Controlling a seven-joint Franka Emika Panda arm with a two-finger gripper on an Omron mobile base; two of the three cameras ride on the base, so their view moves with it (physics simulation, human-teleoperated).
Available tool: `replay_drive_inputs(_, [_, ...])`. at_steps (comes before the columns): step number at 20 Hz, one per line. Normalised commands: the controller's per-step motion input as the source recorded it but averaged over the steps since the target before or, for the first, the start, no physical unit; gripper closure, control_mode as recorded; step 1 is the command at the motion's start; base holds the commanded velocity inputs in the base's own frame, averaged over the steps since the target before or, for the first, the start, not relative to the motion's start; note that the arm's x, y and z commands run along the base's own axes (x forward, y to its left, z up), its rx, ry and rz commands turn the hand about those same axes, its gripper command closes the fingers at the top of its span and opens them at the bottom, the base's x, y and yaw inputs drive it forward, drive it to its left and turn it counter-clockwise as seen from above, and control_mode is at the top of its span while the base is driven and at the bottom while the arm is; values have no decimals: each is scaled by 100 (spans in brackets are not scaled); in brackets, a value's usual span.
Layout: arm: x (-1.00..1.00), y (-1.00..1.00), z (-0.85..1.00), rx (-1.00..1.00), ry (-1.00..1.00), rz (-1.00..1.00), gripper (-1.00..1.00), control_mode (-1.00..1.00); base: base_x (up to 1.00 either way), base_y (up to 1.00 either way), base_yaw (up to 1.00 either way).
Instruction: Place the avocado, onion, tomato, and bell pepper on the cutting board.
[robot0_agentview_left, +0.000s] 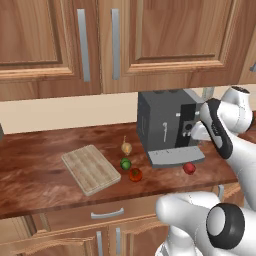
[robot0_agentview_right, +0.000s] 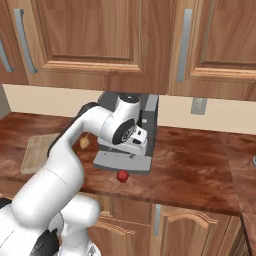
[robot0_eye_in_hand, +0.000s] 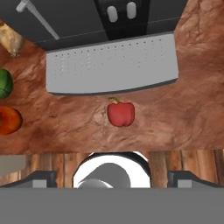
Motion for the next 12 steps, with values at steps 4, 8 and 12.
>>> replay_drive_inputs(4, [19,3,-24,-6,-4,0,-100,-100,0,0,0])
replay_drive_inputs(8, [1,0,-26,-6,-4,0,-100,-100,0,0,0])
replay_drive_inputs(12, [1,0,-35,-2,0,0,-100,-100,0,0,0])
